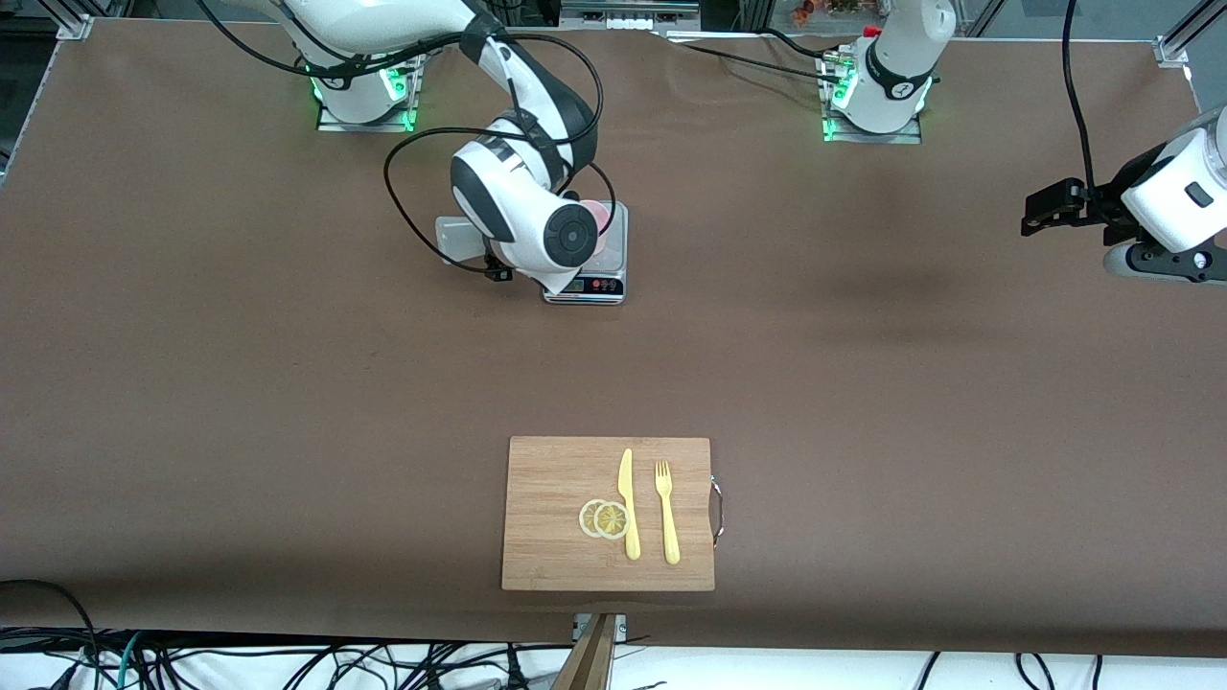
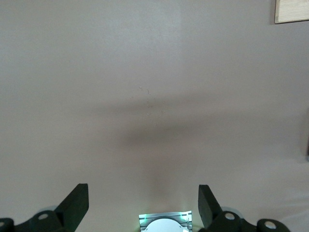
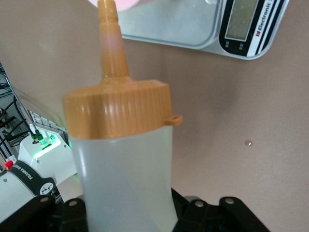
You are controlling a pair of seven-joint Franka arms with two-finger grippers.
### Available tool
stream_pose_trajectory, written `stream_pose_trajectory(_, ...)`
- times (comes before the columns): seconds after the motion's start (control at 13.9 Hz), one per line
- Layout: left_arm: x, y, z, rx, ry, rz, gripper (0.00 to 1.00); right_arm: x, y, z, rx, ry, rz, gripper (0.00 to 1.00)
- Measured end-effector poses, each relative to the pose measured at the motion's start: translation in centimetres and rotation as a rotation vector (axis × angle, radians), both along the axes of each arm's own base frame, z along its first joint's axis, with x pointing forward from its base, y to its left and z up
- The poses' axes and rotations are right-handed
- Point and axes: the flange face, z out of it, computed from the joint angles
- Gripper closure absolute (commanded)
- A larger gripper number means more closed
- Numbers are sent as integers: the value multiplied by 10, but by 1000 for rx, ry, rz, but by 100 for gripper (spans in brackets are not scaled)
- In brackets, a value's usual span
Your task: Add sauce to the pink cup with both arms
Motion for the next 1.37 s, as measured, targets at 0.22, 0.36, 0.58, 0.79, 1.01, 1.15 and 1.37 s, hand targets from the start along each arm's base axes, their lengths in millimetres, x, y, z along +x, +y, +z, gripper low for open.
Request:
stream_pose_trajectory(0.22, 0, 0, 0, 0, 0, 0, 0, -18, 20, -7, -54, -51, 20, 100)
stream_pose_trajectory(0.36, 0, 0, 0, 0, 0, 0, 0, -28, 28, -12, -87, -69, 40, 100)
stream_pose_trajectory(0.58, 0, 0, 0, 0, 0, 0, 0, -33, 33, -15, -110, -83, 66, 100)
stream_pose_trajectory(0.79, 0, 0, 0, 0, 0, 0, 0, -33, 32, -15, -114, -85, 68, 100)
stream_pose_trajectory(1.01, 0, 0, 0, 0, 0, 0, 0, -24, 24, -13, -95, -64, 62, 100)
stream_pose_trajectory(1.15, 0, 0, 0, 0, 0, 0, 0, -11, 14, -7, -38, -12, 29, 100)
stream_pose_trajectory(1.37, 0, 0, 0, 0, 0, 0, 0, 23, -15, 12, 116, 58, -47, 100)
